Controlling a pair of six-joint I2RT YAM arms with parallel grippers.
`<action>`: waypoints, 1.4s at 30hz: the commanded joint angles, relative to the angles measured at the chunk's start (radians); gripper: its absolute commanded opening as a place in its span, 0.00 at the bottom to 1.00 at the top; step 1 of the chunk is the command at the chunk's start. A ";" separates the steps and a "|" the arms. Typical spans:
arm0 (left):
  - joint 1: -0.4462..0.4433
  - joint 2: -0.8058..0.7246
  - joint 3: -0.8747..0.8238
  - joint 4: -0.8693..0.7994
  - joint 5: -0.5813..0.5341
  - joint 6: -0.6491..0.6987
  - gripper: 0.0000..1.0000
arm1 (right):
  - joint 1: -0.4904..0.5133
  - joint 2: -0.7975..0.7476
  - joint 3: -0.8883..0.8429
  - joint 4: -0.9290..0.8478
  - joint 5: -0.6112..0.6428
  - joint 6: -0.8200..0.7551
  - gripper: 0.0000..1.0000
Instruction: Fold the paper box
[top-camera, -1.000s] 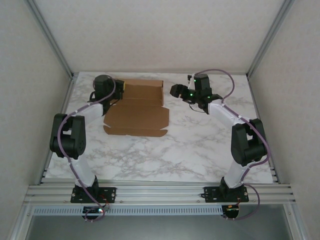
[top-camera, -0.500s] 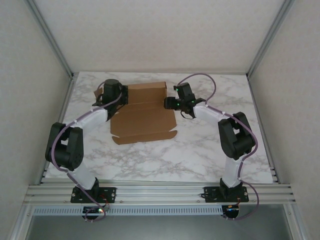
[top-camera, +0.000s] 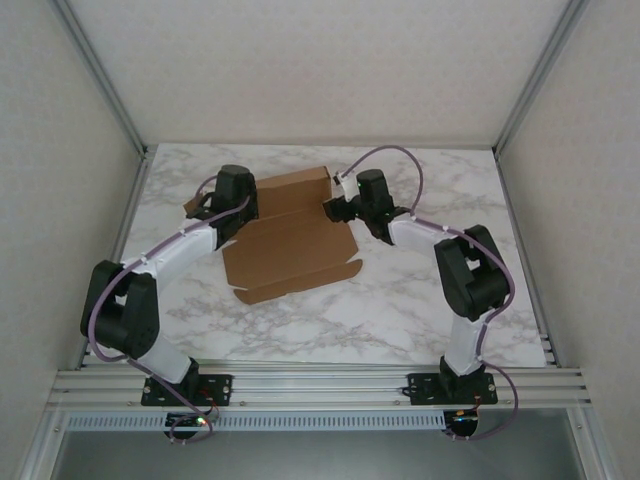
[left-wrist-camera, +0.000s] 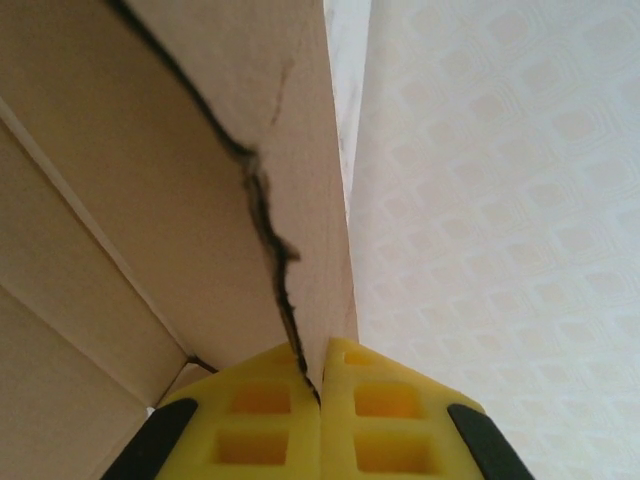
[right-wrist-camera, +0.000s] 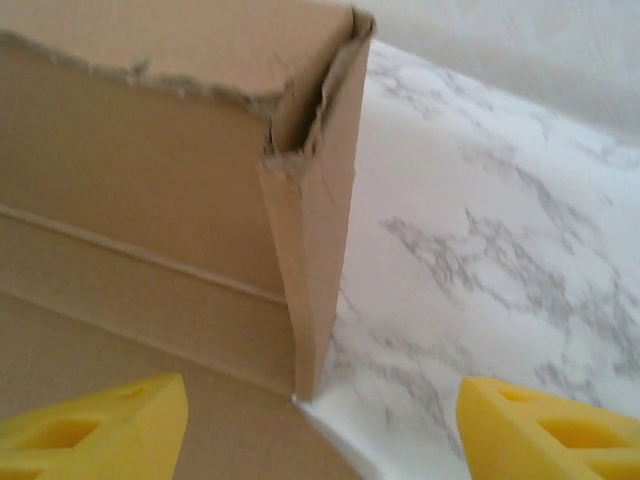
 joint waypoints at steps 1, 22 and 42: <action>-0.017 -0.026 -0.002 -0.126 -0.090 -0.059 0.00 | -0.005 0.075 0.081 0.004 -0.032 -0.075 0.70; -0.011 0.023 0.036 -0.143 -0.065 -0.098 0.00 | 0.010 0.369 0.491 -0.234 0.051 -0.066 0.35; -0.006 0.072 0.039 -0.129 -0.019 -0.139 0.00 | 0.113 0.436 0.584 -0.341 0.258 0.019 0.29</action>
